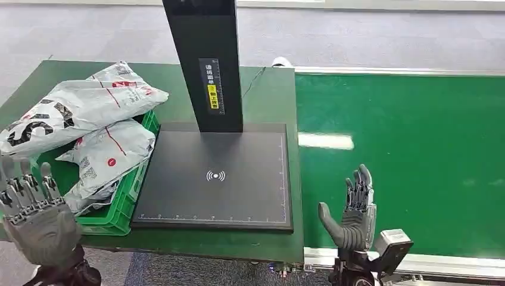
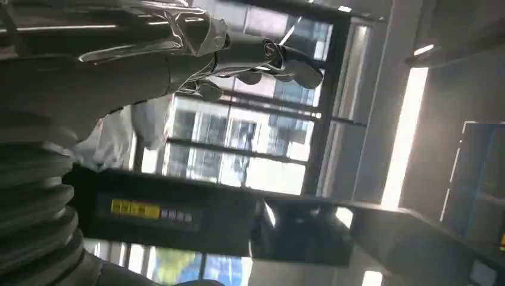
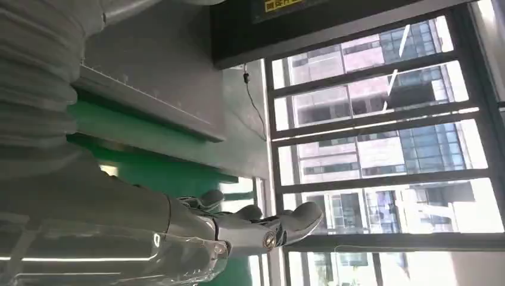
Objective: Moved the parcel from conveyor to table for the left to box.
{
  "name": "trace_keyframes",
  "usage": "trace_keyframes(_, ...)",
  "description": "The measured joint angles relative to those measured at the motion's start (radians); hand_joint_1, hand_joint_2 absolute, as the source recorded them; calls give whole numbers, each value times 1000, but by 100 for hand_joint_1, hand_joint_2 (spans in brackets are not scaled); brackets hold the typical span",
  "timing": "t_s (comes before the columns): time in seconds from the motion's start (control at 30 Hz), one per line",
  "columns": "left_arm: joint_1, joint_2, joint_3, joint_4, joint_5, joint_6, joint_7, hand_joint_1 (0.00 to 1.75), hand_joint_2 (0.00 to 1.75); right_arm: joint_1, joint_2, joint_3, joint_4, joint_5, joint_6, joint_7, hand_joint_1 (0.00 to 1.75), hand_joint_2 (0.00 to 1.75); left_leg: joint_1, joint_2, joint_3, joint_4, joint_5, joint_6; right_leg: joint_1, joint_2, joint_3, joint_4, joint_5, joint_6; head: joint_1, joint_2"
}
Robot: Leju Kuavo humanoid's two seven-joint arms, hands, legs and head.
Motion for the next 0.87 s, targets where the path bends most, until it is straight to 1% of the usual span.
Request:
trace_keyframes(0.03,9,-17,-3,0,4,-24,0,0,175,2,0,-2,1,0,0,-1,0,0,0,0,0,0,0,0,0,0,0,0,0,0,0,0)
trace_keyframes(0.1,24,-40,-21,11,1,-47,0,0,175,6,0,-5,1,-1,13,-5,0,0,0,0,0,0,0,0,0,0,0,0,0,0,0,0)
trace_keyframes(0.13,31,-48,-37,23,-10,-46,0,0,175,6,0,-6,1,-2,18,-7,0,175,0,0,0,0,0,0,0,0,0,0,0,0,0,0)
trace_keyframes(0.27,40,-51,-122,125,-135,36,16,0,175,5,1,-10,10,8,41,-9,0,175,0,-1,0,0,0,0,0,-1,1,0,0,0,0,0)
trace_keyframes(0.37,34,-49,-163,200,-200,79,24,0,175,5,2,-10,17,25,43,-6,0,175,0,-1,0,0,0,0,0,-1,1,0,0,0,0,0)
trace_keyframes(0.6,2,-39,-252,400,-440,116,105,0,175,-1,6,-1,38,97,46,17,0,175,0,-1,0,0,0,0,0,-1,1,0,0,0,0,0)
trace_keyframes(0.73,-20,-40,-307,494,-484,128,109,0,175,-10,8,24,62,132,48,23,0,175,0,-1,0,0,0,0,0,-1,1,0,0,0,0,0)
trace_keyframes(0.87,-29,-39,-339,528,-467,106,103,0,175,-19,8,51,87,146,53,23,0,175,0,-1,0,0,0,0,0,-1,1,0,0,0,0,0)
